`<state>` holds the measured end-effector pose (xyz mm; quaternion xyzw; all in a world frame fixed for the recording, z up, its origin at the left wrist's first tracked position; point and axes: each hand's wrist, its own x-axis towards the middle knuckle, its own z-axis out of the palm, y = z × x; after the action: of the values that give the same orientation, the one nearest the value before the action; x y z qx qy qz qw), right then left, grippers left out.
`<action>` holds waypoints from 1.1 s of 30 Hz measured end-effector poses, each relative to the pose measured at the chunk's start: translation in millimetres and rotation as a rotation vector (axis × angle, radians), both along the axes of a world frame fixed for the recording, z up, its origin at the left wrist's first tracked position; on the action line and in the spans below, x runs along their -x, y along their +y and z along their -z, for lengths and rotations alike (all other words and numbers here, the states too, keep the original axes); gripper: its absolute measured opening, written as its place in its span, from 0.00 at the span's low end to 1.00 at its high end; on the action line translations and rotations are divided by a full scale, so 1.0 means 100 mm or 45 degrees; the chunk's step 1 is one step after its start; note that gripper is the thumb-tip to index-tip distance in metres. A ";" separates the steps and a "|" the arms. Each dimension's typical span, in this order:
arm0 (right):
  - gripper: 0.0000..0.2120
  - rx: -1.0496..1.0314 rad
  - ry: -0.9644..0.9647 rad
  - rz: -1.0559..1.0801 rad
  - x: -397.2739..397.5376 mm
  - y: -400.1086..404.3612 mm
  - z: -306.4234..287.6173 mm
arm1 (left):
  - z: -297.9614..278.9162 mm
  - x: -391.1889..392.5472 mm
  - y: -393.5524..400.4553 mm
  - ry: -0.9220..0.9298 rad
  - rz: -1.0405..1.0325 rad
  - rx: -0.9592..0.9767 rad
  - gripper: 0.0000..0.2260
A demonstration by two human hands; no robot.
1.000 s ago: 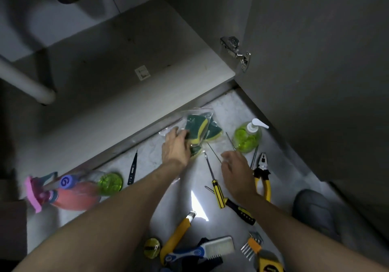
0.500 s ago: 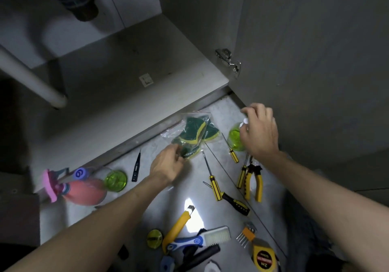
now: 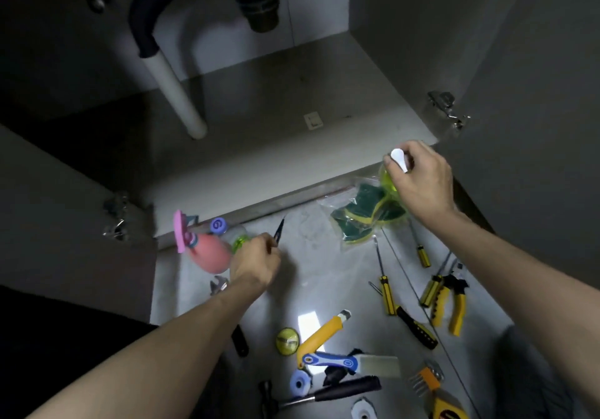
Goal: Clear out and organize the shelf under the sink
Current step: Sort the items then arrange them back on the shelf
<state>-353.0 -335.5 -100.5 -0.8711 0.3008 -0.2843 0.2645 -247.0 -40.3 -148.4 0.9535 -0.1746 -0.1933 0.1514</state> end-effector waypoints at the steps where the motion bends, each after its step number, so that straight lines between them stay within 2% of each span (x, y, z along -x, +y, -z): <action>1: 0.11 -0.003 -0.007 -0.034 -0.11 0.10 0.01 | -0.05 0.03 0.07 -0.097 -0.055 0.081 0.07; 4: 0.12 0.010 0.128 -0.201 -0.40 0.42 0.10 | -0.24 0.00 0.17 -0.319 -0.136 0.300 0.07; 7: 0.08 -0.017 0.354 -0.457 -0.59 0.75 0.16 | -0.47 -0.21 0.24 -0.481 -0.036 0.287 0.04; 9: 0.05 -0.028 0.501 -0.612 -0.70 0.94 0.19 | -0.56 -0.41 0.34 -0.562 0.000 0.202 0.06; 12: 0.02 0.048 0.752 -0.832 -0.83 1.17 0.23 | -0.56 -0.65 0.50 -0.462 -0.023 0.054 0.13; 15: 0.06 0.255 0.946 -1.019 -0.85 1.28 0.30 | -0.45 -0.73 0.61 -0.204 -0.033 0.014 0.16; 17: 0.09 0.318 1.014 -1.070 -0.82 1.30 0.33 | -0.34 -0.71 0.66 -0.200 -0.046 0.033 0.15; 20: 0.09 0.286 1.008 -1.073 -0.75 1.28 0.36 | -0.25 -0.64 0.70 -0.396 -0.008 0.142 0.20; 22: 0.10 0.212 0.929 -1.025 -0.67 1.28 0.37 | -0.24 -0.61 0.64 -0.551 0.163 0.266 0.20; 24: 0.15 0.094 0.841 -0.925 -0.56 1.30 0.40 | -0.25 -0.56 0.52 -0.578 0.354 0.380 0.18; 26: 0.17 -0.006 0.770 -0.787 -0.46 1.32 0.43 | -0.25 -0.50 0.35 -0.508 0.456 0.461 0.17; 29: 0.11 -0.086 0.663 -0.651 -0.37 1.33 0.45 | -0.19 -0.41 0.10 -0.313 0.409 0.521 0.14; 31: 0.10 -0.105 0.588 -0.632 -0.31 1.30 0.46 | -0.09 -0.36 -0.04 -0.201 0.362 0.478 0.13; 33: 0.14 -0.123 0.559 -0.629 -0.24 1.26 0.47 | 0.05 -0.33 -0.14 -0.080 0.317 0.351 0.14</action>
<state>-329.0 -209.9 -147.4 -0.9446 0.1434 -0.0026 0.2954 -213.7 -54.0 -153.5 0.9003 -0.3208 -0.1549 0.2501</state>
